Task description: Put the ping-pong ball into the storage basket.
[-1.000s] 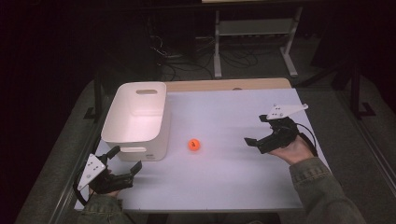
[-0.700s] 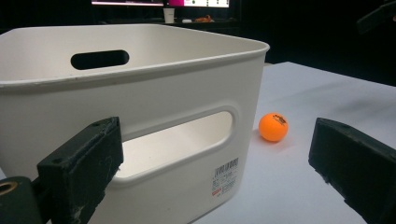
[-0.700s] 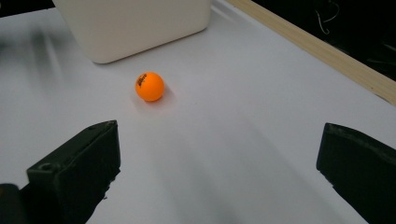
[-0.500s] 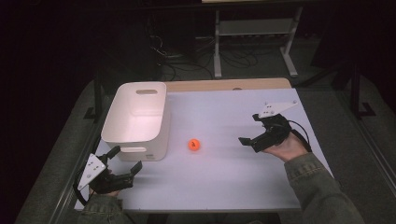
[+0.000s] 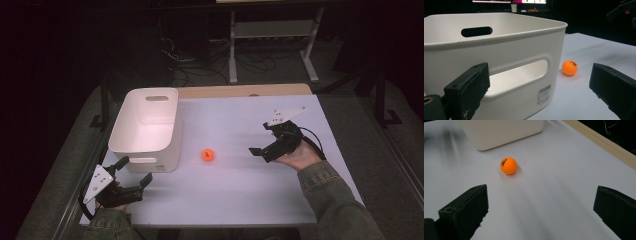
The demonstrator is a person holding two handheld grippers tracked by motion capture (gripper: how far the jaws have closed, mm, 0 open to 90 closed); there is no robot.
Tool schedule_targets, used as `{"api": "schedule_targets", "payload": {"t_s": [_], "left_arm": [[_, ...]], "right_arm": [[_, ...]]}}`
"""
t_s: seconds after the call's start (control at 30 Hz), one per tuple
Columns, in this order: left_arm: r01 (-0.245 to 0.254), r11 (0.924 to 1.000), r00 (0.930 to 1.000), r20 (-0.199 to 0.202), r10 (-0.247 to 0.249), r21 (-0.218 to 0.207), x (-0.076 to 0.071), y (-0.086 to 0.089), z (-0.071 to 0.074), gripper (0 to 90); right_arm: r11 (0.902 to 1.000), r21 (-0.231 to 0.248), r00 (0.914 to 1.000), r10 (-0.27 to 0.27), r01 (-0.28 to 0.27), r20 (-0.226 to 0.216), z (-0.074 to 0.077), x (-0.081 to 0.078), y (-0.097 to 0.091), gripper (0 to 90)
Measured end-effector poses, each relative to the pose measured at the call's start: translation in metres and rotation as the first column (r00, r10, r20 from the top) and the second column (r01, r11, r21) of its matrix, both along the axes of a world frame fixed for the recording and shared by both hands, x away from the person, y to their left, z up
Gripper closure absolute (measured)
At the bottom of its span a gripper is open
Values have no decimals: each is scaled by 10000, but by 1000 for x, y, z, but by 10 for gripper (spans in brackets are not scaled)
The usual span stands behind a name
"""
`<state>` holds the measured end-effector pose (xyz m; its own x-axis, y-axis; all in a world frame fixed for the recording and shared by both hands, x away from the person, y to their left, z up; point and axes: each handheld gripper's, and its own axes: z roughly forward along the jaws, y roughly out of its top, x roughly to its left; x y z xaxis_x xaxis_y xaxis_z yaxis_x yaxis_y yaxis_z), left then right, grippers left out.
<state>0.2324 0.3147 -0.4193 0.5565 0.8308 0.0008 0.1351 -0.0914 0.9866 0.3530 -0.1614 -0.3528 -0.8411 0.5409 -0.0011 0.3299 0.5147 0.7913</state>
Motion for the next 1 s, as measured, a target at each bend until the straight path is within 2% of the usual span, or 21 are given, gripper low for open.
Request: {"api": "schedule_targets", "payload": {"t_s": [0.37,1.0], "left_arm": [[-7,10000,10000,5,7,21,0,0,0,25],[40,10000,10000,9,-40,45,0,0,0,25]], "right_arm": [[9991,-310,9993,293,-300,-215,-3,6,11,0],[9978,-248,9975,613,-622,-363,-3,12,27,0]]}}
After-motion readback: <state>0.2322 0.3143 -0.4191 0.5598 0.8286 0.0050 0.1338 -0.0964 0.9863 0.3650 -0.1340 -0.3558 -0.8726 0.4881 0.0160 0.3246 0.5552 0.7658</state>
